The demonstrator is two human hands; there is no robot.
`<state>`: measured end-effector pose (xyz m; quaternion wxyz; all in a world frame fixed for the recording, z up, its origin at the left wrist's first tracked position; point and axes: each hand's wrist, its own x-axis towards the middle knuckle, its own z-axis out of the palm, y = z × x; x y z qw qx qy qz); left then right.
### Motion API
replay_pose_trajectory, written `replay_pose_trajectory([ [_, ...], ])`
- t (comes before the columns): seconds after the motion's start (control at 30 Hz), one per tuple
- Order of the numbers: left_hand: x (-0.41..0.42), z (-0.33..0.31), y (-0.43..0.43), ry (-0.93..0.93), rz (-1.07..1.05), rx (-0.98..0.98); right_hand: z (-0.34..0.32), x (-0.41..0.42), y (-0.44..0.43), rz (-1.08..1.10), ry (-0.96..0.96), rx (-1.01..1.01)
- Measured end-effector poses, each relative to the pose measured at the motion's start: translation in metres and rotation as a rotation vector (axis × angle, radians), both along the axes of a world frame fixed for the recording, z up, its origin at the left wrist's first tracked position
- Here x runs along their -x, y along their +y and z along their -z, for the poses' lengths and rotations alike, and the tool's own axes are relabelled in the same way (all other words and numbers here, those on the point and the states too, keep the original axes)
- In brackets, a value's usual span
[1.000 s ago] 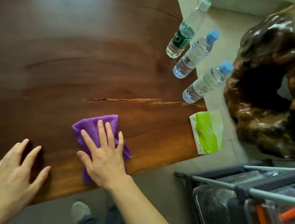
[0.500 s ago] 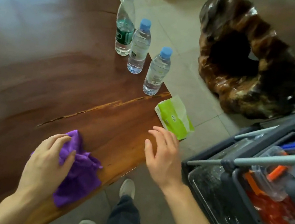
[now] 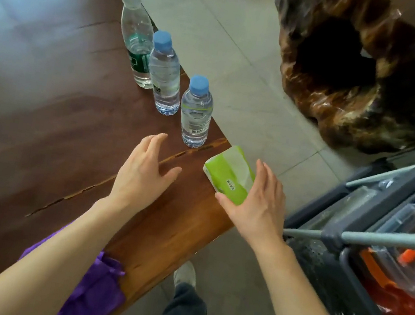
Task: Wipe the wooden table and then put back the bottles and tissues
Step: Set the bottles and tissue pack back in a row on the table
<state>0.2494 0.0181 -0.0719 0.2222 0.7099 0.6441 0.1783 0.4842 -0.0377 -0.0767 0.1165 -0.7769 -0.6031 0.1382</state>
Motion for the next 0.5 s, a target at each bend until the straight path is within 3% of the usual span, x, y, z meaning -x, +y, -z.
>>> replay_pose_trajectory([
  [0.3,-0.037,0.015,0.066,-0.189,-0.05,0.025,0.029,-0.005,0.031,-0.031,0.003,0.163],
  [0.5,-0.048,0.018,0.08,-0.308,-0.127,0.016,0.033,-0.007,0.037,-0.037,0.014,0.169],
])
